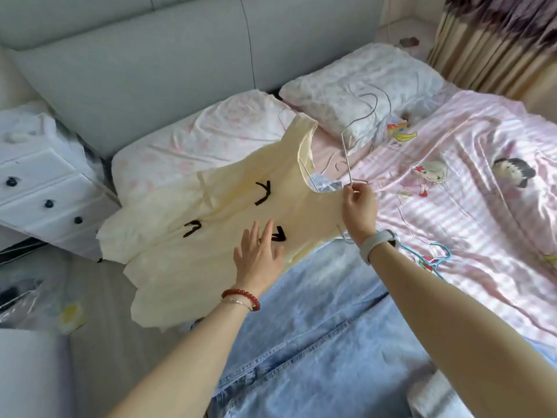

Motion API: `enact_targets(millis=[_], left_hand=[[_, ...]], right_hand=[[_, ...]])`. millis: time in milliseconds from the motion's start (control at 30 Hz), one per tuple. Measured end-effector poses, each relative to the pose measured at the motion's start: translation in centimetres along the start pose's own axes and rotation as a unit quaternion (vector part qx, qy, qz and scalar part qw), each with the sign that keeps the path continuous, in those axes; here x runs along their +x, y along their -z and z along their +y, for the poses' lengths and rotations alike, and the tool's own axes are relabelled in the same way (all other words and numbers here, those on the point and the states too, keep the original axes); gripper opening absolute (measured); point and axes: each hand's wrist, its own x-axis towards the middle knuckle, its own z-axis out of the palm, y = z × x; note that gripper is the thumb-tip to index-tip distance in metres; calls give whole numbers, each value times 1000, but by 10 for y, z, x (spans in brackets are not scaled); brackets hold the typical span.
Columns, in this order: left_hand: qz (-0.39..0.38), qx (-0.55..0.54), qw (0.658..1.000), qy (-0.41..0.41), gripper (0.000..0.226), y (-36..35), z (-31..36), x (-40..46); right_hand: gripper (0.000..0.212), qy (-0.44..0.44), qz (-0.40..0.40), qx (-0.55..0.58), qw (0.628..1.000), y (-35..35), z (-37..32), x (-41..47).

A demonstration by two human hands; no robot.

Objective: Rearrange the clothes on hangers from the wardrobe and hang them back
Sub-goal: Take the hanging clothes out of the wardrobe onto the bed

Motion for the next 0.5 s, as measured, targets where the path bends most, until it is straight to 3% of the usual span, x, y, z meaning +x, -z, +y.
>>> enact_targets(millis=[267,400,500], left_hand=[[-169,81,981,41,55,-96,-32,59],[-210,97,972,40,54,-113,-40,67],[-218,98,970,41,52,-109,-40,72]], right_hand=[[27,-65,-82,-163,981,-25,119,80],[34,-107,-167,-241,950,-32,150,87],[35,-84,-190,-285,936,-31,157,82]])
